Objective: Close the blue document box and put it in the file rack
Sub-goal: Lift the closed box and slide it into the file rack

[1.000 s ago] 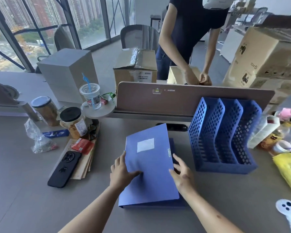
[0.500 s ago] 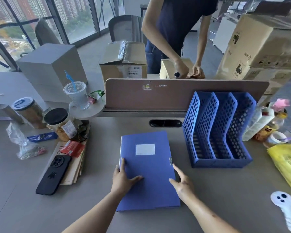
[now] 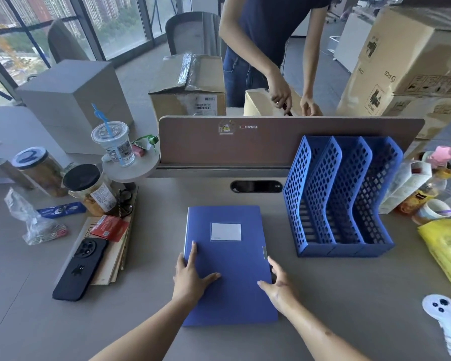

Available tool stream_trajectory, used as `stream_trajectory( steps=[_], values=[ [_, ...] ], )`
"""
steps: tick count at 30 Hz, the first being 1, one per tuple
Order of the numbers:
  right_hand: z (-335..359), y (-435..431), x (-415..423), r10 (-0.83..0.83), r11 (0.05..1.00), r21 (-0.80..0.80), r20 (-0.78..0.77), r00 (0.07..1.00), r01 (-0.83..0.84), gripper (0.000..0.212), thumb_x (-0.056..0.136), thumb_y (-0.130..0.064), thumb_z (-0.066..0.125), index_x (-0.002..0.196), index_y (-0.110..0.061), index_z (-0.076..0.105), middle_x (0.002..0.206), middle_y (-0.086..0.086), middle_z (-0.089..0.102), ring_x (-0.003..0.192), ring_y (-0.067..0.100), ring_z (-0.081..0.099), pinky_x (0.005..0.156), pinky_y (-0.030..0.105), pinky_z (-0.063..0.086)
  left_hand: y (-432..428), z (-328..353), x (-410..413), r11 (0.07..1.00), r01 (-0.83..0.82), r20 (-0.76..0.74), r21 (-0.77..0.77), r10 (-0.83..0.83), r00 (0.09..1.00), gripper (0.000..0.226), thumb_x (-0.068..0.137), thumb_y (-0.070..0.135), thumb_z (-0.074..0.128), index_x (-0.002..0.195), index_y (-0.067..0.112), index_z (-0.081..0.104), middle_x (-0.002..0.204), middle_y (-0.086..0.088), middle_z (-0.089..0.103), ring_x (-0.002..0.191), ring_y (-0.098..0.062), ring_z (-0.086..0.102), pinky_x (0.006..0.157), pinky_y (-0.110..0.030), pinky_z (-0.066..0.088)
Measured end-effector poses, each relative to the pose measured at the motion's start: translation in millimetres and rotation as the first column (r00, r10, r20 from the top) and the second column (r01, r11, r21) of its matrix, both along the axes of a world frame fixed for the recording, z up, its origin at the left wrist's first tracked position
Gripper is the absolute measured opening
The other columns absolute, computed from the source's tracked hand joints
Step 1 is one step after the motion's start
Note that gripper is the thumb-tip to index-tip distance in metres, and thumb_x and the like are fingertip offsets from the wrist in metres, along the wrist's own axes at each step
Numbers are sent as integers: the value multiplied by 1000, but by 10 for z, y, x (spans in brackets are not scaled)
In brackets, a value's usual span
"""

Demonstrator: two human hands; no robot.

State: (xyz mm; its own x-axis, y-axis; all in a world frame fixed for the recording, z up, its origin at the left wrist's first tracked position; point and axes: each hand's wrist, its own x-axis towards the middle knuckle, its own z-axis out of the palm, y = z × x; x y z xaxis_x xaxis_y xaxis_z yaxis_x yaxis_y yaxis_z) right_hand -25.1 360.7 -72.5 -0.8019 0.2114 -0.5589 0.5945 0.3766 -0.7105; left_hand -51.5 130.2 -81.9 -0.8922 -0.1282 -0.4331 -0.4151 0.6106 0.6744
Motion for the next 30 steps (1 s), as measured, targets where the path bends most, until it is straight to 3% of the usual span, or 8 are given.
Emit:
stream_trajectory(
  steps=[3, 7, 10, 12, 18, 22, 26, 30],
  values=[
    [12, -63, -37, 147, 969, 195, 28, 989, -150, 74, 90, -24, 59, 152, -21, 19, 156, 1, 30, 140, 20, 37, 108, 30, 34, 12, 10, -1, 1000, 8, 2, -6, -8, 1000, 113, 64, 58, 80, 148, 52, 5, 146, 0, 26, 130, -30, 43, 109, -53, 38],
    [128, -208, -75, 370, 750, 528, 164, 915, -398, 69, 100, -35, 33, 153, -6, 0, 157, 13, 24, 133, 30, 43, 97, 36, 43, 8, 11, -11, 1000, -2, 8, -10, 2, 1000, 112, 64, 58, 79, 147, 54, 4, 149, -1, 23, 127, -34, 45, 102, -52, 45],
    [145, -179, -74, 465, 609, 646, 180, 867, -461, 67, 102, -37, 26, 152, 1, 2, 140, 11, 48, 116, 26, 59, 65, 30, 47, 14, 9, 0, 1000, 4, -14, -12, -4, 1000, 111, 68, 52, 80, 150, 49, 6, 149, -2, 24, 126, -30, 46, 97, -45, 48],
    [133, -151, -82, 500, 583, 655, 178, 848, -481, 65, 103, -35, 25, 150, 4, 5, 126, 10, 59, 106, 24, 64, 44, 23, 28, 15, 0, 0, 1000, 4, -30, -14, -5, 1000, 111, 68, 51, 81, 150, 48, 6, 149, -3, 25, 125, -28, 47, 96, -43, 49],
    [-7, -92, -145, 173, 919, 348, 71, 982, -187, 43, 99, -34, 30, 139, -20, 38, 123, 7, 64, 97, 28, 62, 77, 36, 49, -2, 40, -4, 1000, 4, -45, 13, -3, 999, 111, 69, 50, 81, 151, 46, 7, 153, -3, 21, 130, -28, 45, 95, -39, 48],
    [16, -82, -140, 111, 962, 247, 31, 993, -115, 36, 99, -27, 30, 134, -18, 37, 75, -1, 51, 61, 17, 47, 60, 28, 39, -29, 57, 9, 999, -8, -65, 52, 11, 998, 110, 69, 48, 82, 152, 44, 10, 154, -3, 21, 133, -28, 42, 100, -39, 44],
    [159, -136, -148, -11, 999, 42, -34, 999, 12, 36, 101, -18, 33, 137, -18, 36, 113, 8, 57, 88, 27, 53, 76, 27, 35, -76, 133, -16, 995, -23, -122, 93, 34, 992, 109, 69, 45, 83, 152, 42, 13, 145, -2, 29, 127, -23, 44, 97, -36, 42],
    [395, -202, -218, -117, 992, -80, -253, 960, 99, 20, 98, -16, 43, 115, -25, 36, 128, 21, 50, 84, 17, 49, 68, 19, 38, -116, 293, -61, 986, -20, -215, 163, 55, 975, 109, 68, 38, 86, 151, 43, 16, 145, 0, 29, 123, -15, 42, 91, -29, 36]
  ],
)
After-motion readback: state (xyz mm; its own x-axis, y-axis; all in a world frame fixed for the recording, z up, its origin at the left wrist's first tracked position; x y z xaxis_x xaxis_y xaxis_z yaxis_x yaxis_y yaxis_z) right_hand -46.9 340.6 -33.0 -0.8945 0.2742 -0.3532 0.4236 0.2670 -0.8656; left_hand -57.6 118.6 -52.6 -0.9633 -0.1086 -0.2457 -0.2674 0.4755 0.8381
